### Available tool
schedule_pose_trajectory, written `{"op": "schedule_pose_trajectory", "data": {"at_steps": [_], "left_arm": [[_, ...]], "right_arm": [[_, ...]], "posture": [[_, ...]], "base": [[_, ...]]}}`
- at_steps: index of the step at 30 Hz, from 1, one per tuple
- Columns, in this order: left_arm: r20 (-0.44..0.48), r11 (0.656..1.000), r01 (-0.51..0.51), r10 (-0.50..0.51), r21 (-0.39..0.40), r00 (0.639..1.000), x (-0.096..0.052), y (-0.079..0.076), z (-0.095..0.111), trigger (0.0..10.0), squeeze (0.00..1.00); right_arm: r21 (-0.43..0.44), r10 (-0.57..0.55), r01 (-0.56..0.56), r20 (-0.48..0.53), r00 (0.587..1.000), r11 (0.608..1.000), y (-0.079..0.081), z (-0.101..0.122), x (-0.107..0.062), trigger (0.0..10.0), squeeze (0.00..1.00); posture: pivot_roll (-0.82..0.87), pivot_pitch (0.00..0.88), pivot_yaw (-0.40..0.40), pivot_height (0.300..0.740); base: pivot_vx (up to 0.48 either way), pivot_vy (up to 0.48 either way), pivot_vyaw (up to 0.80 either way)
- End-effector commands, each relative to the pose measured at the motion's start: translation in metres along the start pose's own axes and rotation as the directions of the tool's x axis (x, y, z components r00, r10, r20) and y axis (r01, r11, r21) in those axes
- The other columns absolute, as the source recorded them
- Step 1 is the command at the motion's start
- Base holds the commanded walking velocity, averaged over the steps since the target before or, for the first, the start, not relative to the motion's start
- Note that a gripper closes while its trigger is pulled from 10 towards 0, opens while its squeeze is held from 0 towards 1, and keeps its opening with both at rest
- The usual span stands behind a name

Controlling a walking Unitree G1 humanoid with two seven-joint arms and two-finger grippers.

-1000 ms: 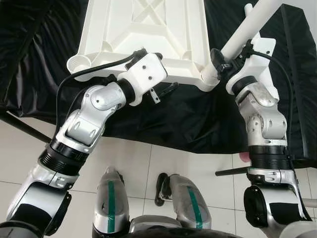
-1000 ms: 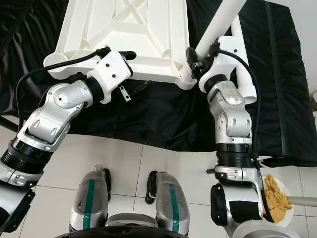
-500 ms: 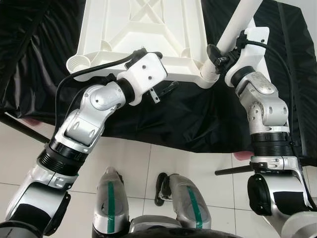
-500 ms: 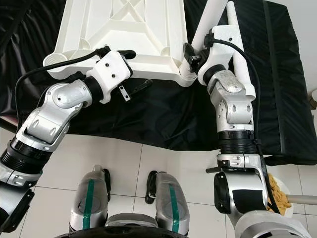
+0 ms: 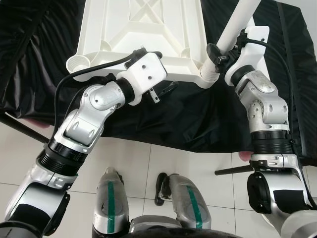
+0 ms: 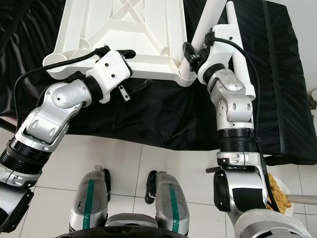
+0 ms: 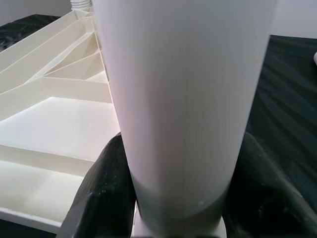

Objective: Building children table

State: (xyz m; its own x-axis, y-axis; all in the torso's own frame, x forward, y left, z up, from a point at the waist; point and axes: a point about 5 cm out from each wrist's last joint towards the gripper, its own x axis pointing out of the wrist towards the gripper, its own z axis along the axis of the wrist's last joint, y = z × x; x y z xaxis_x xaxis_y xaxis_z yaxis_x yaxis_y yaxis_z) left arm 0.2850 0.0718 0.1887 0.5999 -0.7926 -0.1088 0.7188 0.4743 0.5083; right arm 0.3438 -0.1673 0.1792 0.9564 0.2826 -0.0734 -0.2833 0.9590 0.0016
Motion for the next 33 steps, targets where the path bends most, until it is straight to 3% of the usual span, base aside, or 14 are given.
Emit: {"op": "schedule_pose_trajectory", "data": {"at_steps": [1,9,21,25,27,33], "left_arm": [[-0.005,0.999,0.044,-0.044,0.012,0.999,0.000,-0.003,0.000,10.0,0.00],[-0.005,0.999,0.039,-0.039,0.019,0.999,0.001,-0.001,0.001,10.0,0.00],[-0.008,0.999,0.036,-0.036,0.026,0.999,0.000,0.000,0.001,10.0,0.00],[-0.008,0.999,0.033,-0.033,0.031,0.999,0.000,0.001,0.001,10.0,0.00],[-0.010,0.999,0.031,-0.031,0.036,0.999,-0.001,0.002,0.001,10.0,0.00],[-0.013,0.999,0.031,-0.031,0.040,0.999,-0.002,0.002,0.001,10.0,0.00]], "right_arm": [[0.013,-0.005,0.007,-0.180,0.984,1.000,-0.004,-0.036,-0.003,10.0,0.00],[-0.070,-0.028,0.016,-0.179,0.983,0.997,-0.011,-0.035,-0.005,10.0,0.00],[-0.070,-0.031,0.018,-0.180,0.983,0.997,-0.008,-0.043,-0.009,10.0,0.00],[-0.015,-0.040,0.038,-0.146,0.988,0.999,-0.007,-0.048,-0.013,10.0,0.00],[0.068,-0.068,0.075,-0.089,0.994,0.995,-0.006,-0.053,-0.020,10.0,0.00],[0.144,-0.128,0.135,-0.057,0.990,0.980,-0.009,-0.061,-0.030,10.0,0.00]], "posture": [[0.12,0.118,-0.085,0.740],[0.13,0.117,-0.084,0.740],[0.13,0.118,-0.082,0.740],[0.13,0.117,-0.081,0.740],[0.13,0.117,-0.082,0.740],[0.13,0.117,-0.080,0.740]], "base": [[0.000,0.000,0.00],[0.000,0.000,0.00],[0.000,0.000,0.00],[0.000,0.000,0.00],[0.000,0.000,0.00],[0.000,0.000,0.00]]}}
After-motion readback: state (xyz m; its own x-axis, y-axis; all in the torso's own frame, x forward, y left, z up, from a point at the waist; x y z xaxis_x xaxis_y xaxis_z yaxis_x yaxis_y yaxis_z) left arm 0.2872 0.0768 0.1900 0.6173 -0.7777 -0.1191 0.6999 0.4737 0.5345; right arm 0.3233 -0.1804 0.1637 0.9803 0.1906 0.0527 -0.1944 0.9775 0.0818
